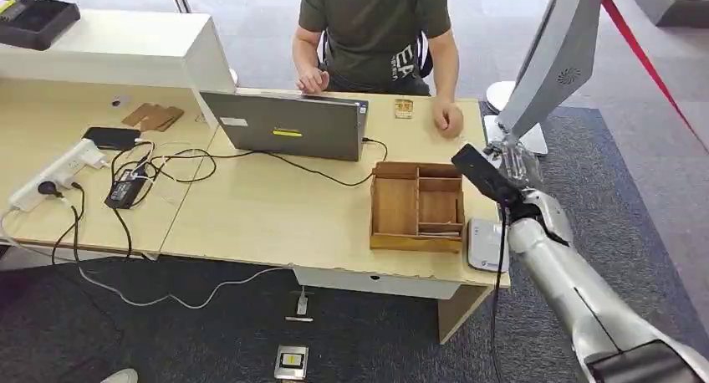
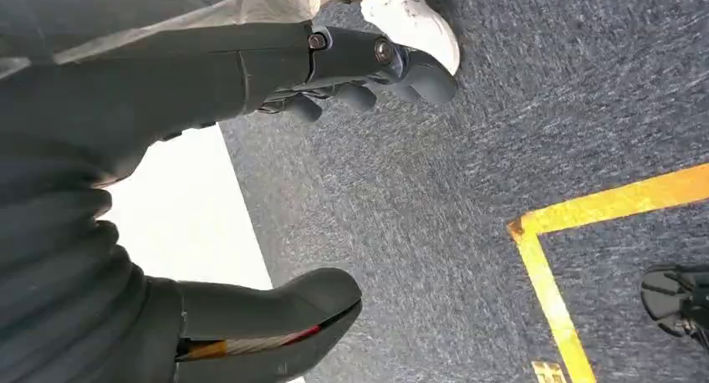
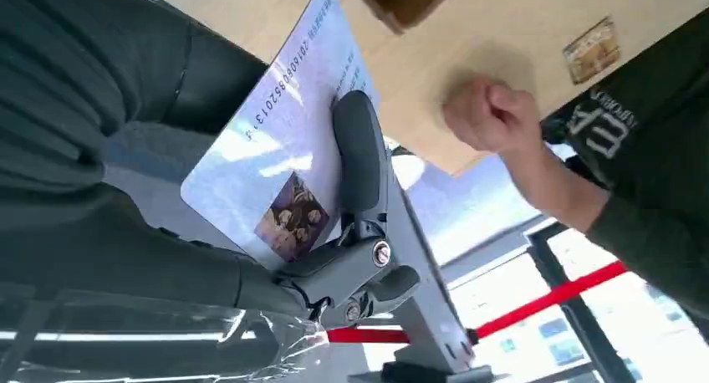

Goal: Pass the card to the sensor for recognition and then transmit it.

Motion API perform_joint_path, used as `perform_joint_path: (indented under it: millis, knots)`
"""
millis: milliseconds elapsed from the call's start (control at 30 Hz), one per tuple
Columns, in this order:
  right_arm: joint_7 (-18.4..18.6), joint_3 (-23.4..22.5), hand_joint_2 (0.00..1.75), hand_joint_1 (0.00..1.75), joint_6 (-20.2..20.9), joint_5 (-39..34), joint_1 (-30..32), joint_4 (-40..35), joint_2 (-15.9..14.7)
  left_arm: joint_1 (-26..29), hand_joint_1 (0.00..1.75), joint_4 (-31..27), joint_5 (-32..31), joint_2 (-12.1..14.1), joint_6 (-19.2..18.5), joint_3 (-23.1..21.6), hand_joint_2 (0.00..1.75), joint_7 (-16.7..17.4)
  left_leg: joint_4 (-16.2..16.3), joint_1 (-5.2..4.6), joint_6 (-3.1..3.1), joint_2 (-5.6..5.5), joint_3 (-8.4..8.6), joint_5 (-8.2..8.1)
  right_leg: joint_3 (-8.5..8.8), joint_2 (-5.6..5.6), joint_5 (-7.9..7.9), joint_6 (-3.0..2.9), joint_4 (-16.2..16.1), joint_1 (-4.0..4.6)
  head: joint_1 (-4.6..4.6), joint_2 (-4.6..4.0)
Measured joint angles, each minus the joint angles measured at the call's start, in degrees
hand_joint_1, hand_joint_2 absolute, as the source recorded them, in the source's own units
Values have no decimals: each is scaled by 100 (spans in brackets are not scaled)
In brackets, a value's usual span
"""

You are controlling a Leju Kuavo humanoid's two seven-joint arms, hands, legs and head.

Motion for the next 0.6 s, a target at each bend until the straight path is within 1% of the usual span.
perform_joint_path:
  millis: [100,267,433,600]
  knots:
    - [0,-218,175,175,-76,-133,351,-122,-222,3,0,0,0,0,0,17,175,4,0,0,2,0,0,-2,2,0,0,1,-2,-1,2,0]
    - [37,-581,175,175,-87,-214,914,-317,-526,9,0,0,0,0,0,31,175,13,0,0,3,-1,-3,-3,2,0,0,1,-2,-5,2,0]
    - [35,-782,175,175,-85,-268,1310,-419,-638,-1,0,2,-2,0,0,33,175,81,-1,1,3,0,-2,-3,-1,1,0,0,0,-5,0,0]
    - [35,-907,175,175,-85,-290,1466,-465,-679,-1,0,2,0,0,0,33,175,96,-1,1,3,7,-2,-2,0,1,1,0,2,-4,0,0]
